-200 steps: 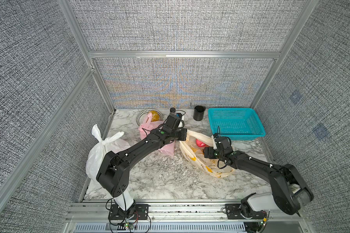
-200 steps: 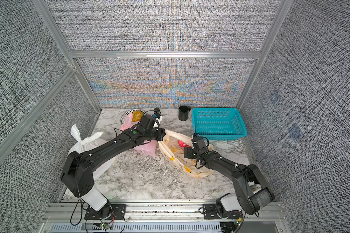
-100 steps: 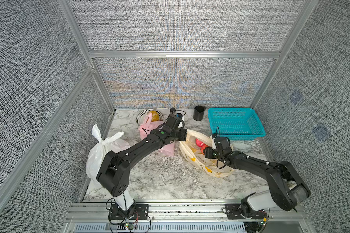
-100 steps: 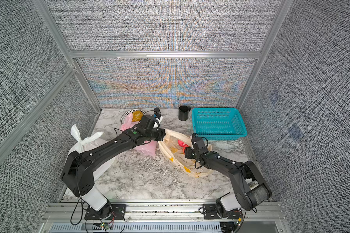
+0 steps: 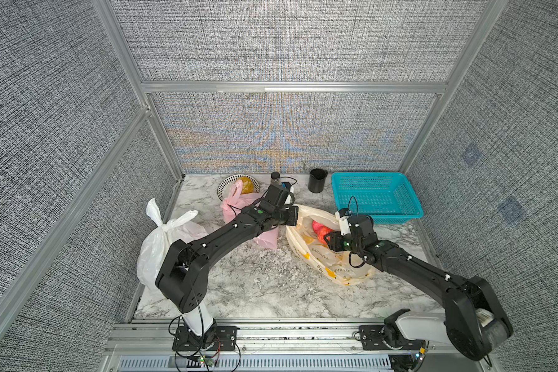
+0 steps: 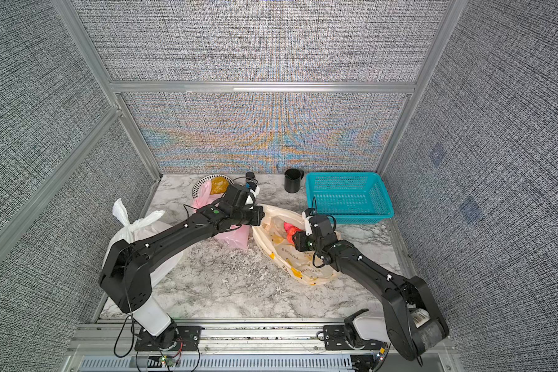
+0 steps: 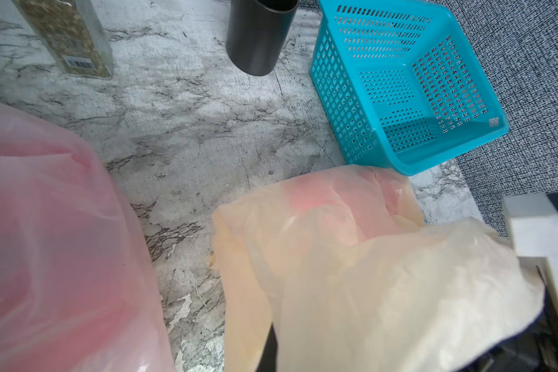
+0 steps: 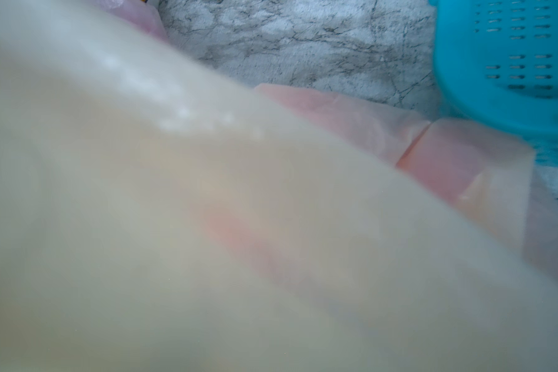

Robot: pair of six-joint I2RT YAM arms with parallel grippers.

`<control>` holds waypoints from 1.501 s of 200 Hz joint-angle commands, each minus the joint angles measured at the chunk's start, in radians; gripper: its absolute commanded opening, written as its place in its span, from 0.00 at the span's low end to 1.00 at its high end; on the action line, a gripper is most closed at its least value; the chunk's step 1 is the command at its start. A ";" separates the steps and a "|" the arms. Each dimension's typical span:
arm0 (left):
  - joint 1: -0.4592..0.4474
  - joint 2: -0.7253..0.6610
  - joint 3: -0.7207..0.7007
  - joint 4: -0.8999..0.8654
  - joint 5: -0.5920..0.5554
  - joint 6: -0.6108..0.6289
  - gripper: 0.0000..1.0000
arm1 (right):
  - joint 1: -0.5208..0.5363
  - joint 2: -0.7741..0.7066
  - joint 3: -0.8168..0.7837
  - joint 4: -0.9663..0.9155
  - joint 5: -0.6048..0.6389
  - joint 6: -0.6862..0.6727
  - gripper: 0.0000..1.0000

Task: Untie the knot of a plastic bag & take out the apple
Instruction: Pick up the apple from the plastic bag.

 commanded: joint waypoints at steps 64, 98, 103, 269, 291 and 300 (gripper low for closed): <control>0.000 0.003 0.001 0.010 0.001 0.002 0.00 | 0.002 -0.032 0.012 -0.098 -0.089 -0.023 0.54; 0.000 -0.007 -0.015 0.011 -0.006 0.003 0.00 | 0.001 0.011 -0.015 -0.114 -0.054 -0.013 0.54; 0.000 -0.006 -0.016 0.013 -0.005 0.002 0.00 | 0.002 0.018 -0.017 -0.114 -0.049 -0.012 0.54; 0.000 0.009 -0.011 0.010 0.004 0.004 0.00 | 0.002 0.189 0.023 0.048 0.036 0.036 0.85; 0.000 0.008 -0.011 0.005 0.002 0.004 0.00 | 0.001 0.211 0.033 0.062 0.003 0.031 0.82; 0.000 0.006 -0.012 0.004 -0.002 0.005 0.00 | 0.001 0.216 0.034 0.063 -0.013 0.032 0.79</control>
